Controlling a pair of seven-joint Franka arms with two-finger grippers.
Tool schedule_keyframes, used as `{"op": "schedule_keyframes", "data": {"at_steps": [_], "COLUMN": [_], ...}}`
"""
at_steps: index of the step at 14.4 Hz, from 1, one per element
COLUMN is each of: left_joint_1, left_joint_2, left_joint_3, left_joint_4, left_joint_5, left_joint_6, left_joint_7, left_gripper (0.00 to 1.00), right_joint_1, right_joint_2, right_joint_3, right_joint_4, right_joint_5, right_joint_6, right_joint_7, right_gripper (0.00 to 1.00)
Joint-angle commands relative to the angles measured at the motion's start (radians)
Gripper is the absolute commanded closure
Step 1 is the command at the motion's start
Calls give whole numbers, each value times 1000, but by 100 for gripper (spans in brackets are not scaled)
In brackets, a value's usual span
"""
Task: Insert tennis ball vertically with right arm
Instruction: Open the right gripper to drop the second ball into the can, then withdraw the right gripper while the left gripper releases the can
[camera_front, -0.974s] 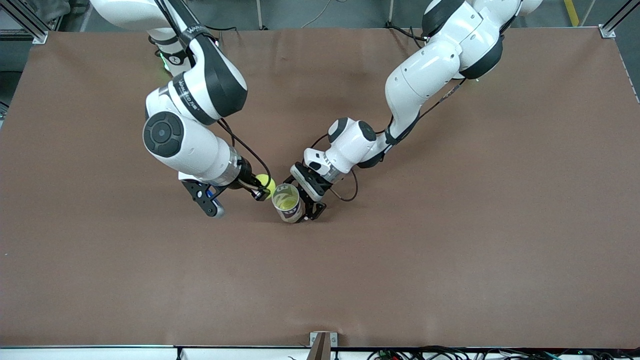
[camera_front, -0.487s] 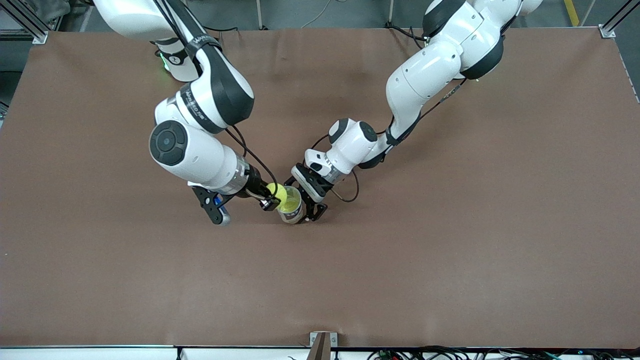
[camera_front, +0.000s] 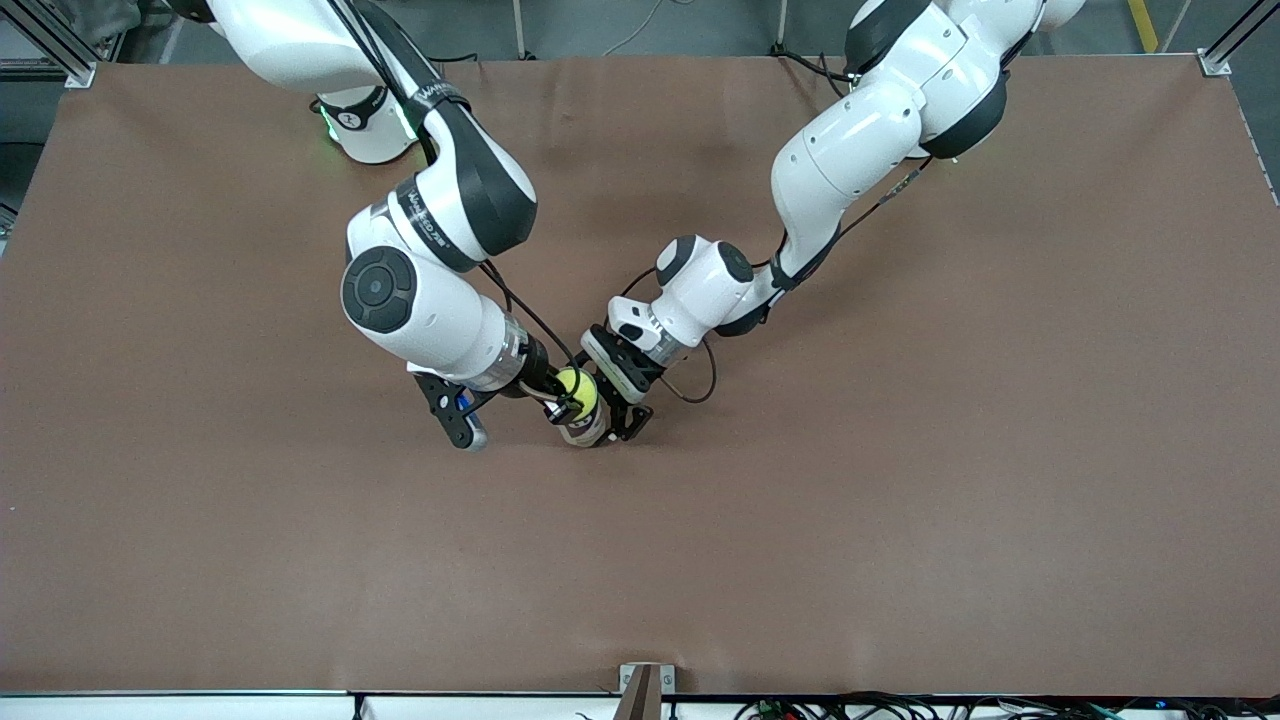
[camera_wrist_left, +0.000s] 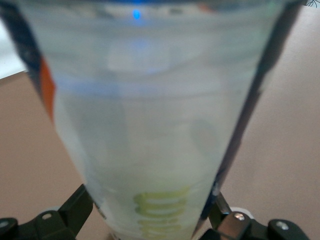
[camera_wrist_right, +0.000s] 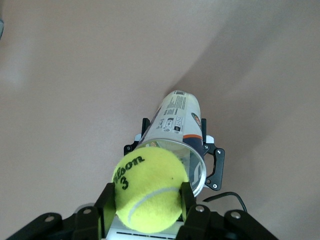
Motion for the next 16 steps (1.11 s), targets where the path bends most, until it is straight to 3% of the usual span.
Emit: {"op": "schedule_keyframes", "data": {"at_steps": [1, 2, 3, 4, 5, 11, 16], "left_joint_1": [-5, -5, -5, -5, -5, -1, 10], "left_joint_2": [-20, -20, -20, -20, -20, -20, -52], "left_joint_3": [-2, -2, -2, -2, -4, -13, -15], "left_joint_4": [-15, -15, -15, -15, -17, -21, -131], "left_joint_5": [-10, -10, -10, -10, -11, -16, -21], "left_joint_6": [9, 9, 9, 9, 9, 9, 9], "left_joint_7": [-4, -4, -6, -6, -6, -10, -27], "left_gripper": [0, 0, 0, 0, 0, 0, 0], "right_joint_1": [7, 7, 5, 5, 5, -13, -119], "right_joint_2": [21, 22, 22, 22, 22, 15, 5], "right_joint_3": [-8, -8, -8, -8, -8, -10, -16], "right_joint_4": [26, 26, 25, 25, 25, 36, 82], "right_joint_5": [19, 19, 19, 19, 17, 17, 11], "right_joint_6": [-1, -1, -1, -2, -2, -21, -171], "right_joint_7": [14, 11, 4, 3, 6, -17, -305], "right_gripper": [96, 89, 71, 33, 3, 0, 0]}}
